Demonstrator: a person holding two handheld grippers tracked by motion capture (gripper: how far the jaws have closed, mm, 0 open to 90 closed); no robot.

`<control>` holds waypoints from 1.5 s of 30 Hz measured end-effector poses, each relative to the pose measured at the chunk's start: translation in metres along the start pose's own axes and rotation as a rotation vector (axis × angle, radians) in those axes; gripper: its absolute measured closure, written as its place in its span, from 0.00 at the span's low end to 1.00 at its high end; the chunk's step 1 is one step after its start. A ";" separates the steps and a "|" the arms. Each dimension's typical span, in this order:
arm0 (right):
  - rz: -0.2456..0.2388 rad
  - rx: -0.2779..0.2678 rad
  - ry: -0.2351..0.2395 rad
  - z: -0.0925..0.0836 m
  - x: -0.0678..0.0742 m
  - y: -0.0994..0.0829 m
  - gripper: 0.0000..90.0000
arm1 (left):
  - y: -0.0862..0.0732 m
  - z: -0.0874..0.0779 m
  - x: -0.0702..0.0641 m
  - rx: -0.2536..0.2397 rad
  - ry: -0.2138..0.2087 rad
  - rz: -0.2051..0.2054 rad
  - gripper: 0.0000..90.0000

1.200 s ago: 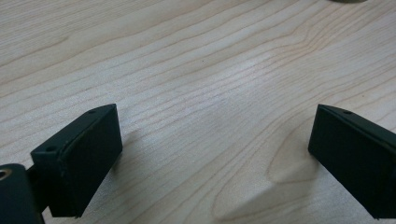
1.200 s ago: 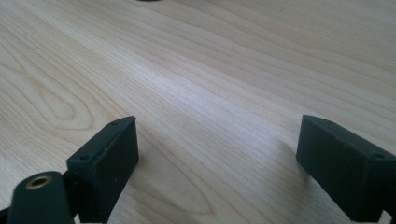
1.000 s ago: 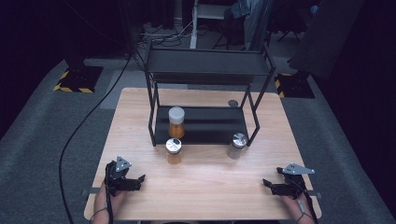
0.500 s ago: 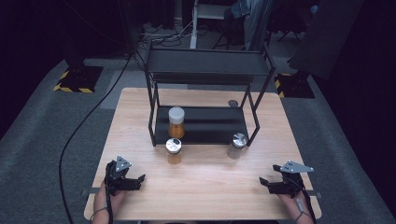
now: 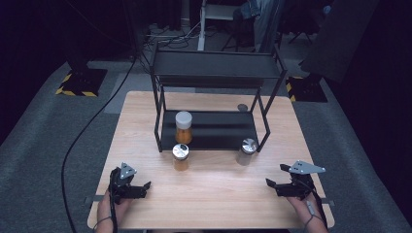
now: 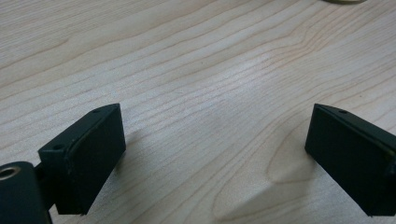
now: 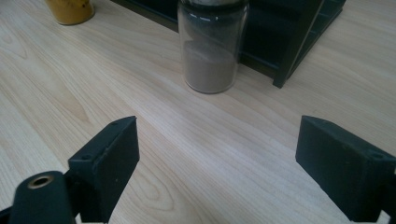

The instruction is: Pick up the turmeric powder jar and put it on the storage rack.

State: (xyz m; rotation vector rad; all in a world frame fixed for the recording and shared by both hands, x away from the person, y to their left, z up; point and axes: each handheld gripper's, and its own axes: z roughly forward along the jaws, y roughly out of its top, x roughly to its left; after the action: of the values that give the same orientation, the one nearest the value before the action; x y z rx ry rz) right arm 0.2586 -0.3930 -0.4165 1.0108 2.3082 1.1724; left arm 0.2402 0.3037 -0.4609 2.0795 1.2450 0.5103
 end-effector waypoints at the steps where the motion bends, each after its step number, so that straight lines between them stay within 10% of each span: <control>1: -0.004 -0.003 -0.002 0.000 0.001 0.002 0.15 | 0.000 0.000 0.000 0.000 0.001 0.000 0.06; 45: -0.121 -0.056 0.086 0.020 0.017 0.083 0.15 | -0.001 0.000 -0.001 0.000 0.005 -0.004 0.06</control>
State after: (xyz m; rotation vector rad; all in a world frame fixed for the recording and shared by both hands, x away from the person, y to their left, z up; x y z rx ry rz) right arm 0.2945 -0.3368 -0.3613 0.8034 2.3513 1.2464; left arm 0.2393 0.3035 -0.4609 2.0763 1.2519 0.5146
